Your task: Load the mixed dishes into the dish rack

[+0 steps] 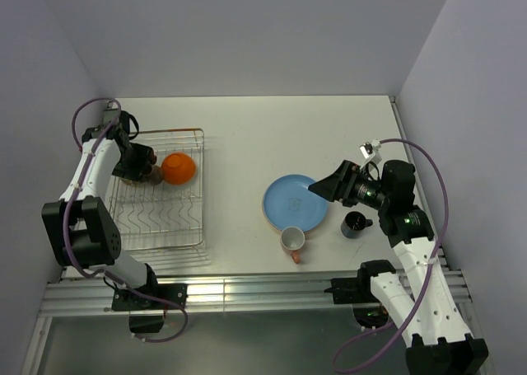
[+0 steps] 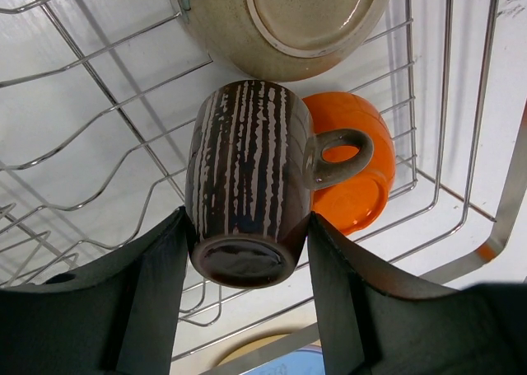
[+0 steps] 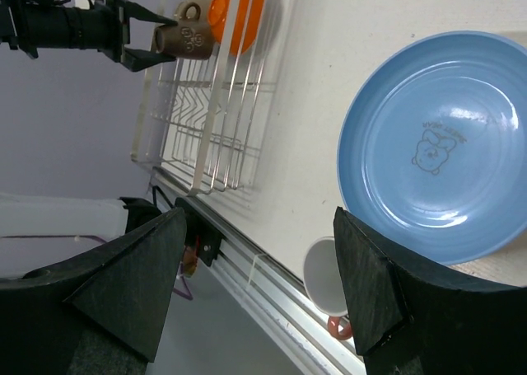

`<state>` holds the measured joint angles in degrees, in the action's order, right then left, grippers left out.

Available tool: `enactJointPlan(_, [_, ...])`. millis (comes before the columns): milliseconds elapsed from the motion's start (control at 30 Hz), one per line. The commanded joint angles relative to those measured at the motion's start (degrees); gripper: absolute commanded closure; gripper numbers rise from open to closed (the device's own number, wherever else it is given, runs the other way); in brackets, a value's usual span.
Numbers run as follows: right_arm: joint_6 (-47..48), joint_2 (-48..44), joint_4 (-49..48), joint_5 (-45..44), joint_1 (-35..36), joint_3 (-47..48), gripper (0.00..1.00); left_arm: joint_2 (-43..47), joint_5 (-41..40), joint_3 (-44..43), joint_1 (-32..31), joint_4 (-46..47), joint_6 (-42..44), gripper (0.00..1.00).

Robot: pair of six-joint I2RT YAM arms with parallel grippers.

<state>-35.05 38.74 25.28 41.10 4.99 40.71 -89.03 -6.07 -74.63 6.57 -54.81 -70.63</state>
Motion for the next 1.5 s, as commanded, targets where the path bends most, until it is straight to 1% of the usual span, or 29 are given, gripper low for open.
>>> enactJointPlan(0, [0.16, -0.51, -2.60, -0.50, 0.37, 0.16, 0.21, -1.49, 0.97, -3.59, 0.11, -1.00, -1.44, 1.00])
enactJointPlan(200, [0.16, -0.33, -2.43, -0.76, 0.37, 0.25, 0.21, -4.48, 0.53, -5.69, 0.02, -4.51, -2.40, 1.00])
enactJointPlan(300, [0.07, -0.42, -2.60, -0.59, 0.37, 0.07, 0.21, -5.35, 1.23, -6.31, 0.02, -4.69, -2.32, 1.00])
enactJointPlan(333, [0.07, -0.33, -2.78, -0.58, 0.28, 0.16, 0.21, -5.62, 1.23, -6.58, 0.02, -4.87, -2.14, 0.99])
enactJointPlan(400, [0.15, -0.33, -2.51, -0.67, 0.37, 0.25, 0.20, -5.97, 1.93, -6.76, 0.02, -4.52, -1.88, 0.94])
enactJointPlan(433, [0.16, -0.25, -2.43, -0.67, 0.37, 0.42, 0.21, -6.06, 2.20, -6.76, -0.06, -4.17, -1.97, 0.88])
enactJointPlan(500, [0.16, -0.33, -2.43, -0.67, 0.37, 0.25, 0.21, -6.76, 2.81, -7.46, -0.06, -4.43, -1.62, 0.70])
enactJointPlan(533, [0.24, -0.42, -2.34, -0.67, 0.37, 0.25, 0.21, -7.11, 2.81, -7.89, -0.06, -4.61, -1.53, 0.56])
enactJointPlan(600, [-0.02, -0.42, -2.51, -0.85, 0.37, 0.25, 0.21, -7.47, 2.64, -9.04, -0.15, -5.84, -1.35, 0.47])
enactJointPlan(633, [-0.11, -0.33, -2.51, -0.76, 0.37, 0.34, 0.21, -7.38, 2.64, -9.22, -0.06, -5.84, -1.18, 0.46])
enactJointPlan(700, [-0.02, -0.42, -2.43, -0.67, 0.37, 0.42, 0.21, -7.21, 2.55, -9.48, -0.06, -5.84, -1.09, 0.39])
enactJointPlan(733, [-0.11, -0.42, -2.43, -0.76, 0.28, 0.51, 0.21, -7.21, 2.55, -9.65, -0.06, -5.75, -1.00, 0.34])
enactJointPlan(767, [-0.02, -0.42, -2.25, -0.85, 0.37, 0.60, 0.21, -7.29, 2.64, -9.74, -0.15, -6.01, -1.09, 0.24])
enactJointPlan(800, [-0.02, -0.42, -2.16, -0.94, 0.37, 0.60, 0.21, -7.12, 2.90, -9.74, -0.15, -5.93, -1.18, 0.21])
enactJointPlan(833, [-0.02, -0.51, -2.16, -0.76, 0.37, 0.69, 0.21, -7.12, 3.08, -9.57, -0.15, -5.75, -1.09, 0.01])
enactJointPlan(1033, [-0.02, -0.95, -1.72, -1.02, 0.37, 0.51, 0.21, -6.50, 1.77, -8.78, -0.15, -6.36, -0.74, 0.01])
enactJointPlan(1167, [0.50, -1.39, 0.29, -2.42, 0.45, 0.60, 0.21, -3.79, 1.06, -7.99, -0.42, -5.93, -0.21, 0.01])
enactJointPlan(1233, [1.73, -2.00, 2.48, -3.65, 0.72, 0.69, 0.21, -0.28, 0.97, -7.46, -0.68, -4.44, -0.03, 0.01])
enactJointPlan(1267, [2.17, -2.09, 3.54, -5.75, 0.98, 0.77, 0.21, 1.22, 1.32, -6.59, -1.03, -3.65, 0.40, 0.01])
enactJointPlan(1300, [2.61, -2.18, 4.42, -6.81, 1.33, 0.86, 0.21, 4.89, 1.32, -6.06, -1.29, -2.77, 0.58, 0.01])
enactJointPlan(1333, [3.83, -1.74, 7.04, -8.13, 2.81, 1.12, 0.21, 6.92, 1.15, -5.01, -1.56, -1.63, 0.76, 0.01])
enactJointPlan(1367, [4.37, -1.22, 8.81, -12.32, 4.05, 1.56, 0.22, 8.95, 0.45, -4.39, -2.34, -1.01, 1.19, 0.01])
enactJointPlan(1400, [4.72, -0.43, 10.04, -14.45, 5.71, 2.26, 0.23, 13.32, -0.08, -3.69, -3.05, -0.22, 1.55, 0.01])
enactJointPlan(1433, [4.73, -0.16, 12.06, -17.17, 10.69, 2.53, 0.23, 15.71, -0.70, -2.98, -3.92, 0.74, 2.07, 0.01])
enactJointPlan(1467, [4.20, -0.16, 13.38, -20.85, 13.61, 2.97, 0.24, 17.91, -2.62, -1.32, -6.28, 1.97, 2.25, 0.01])
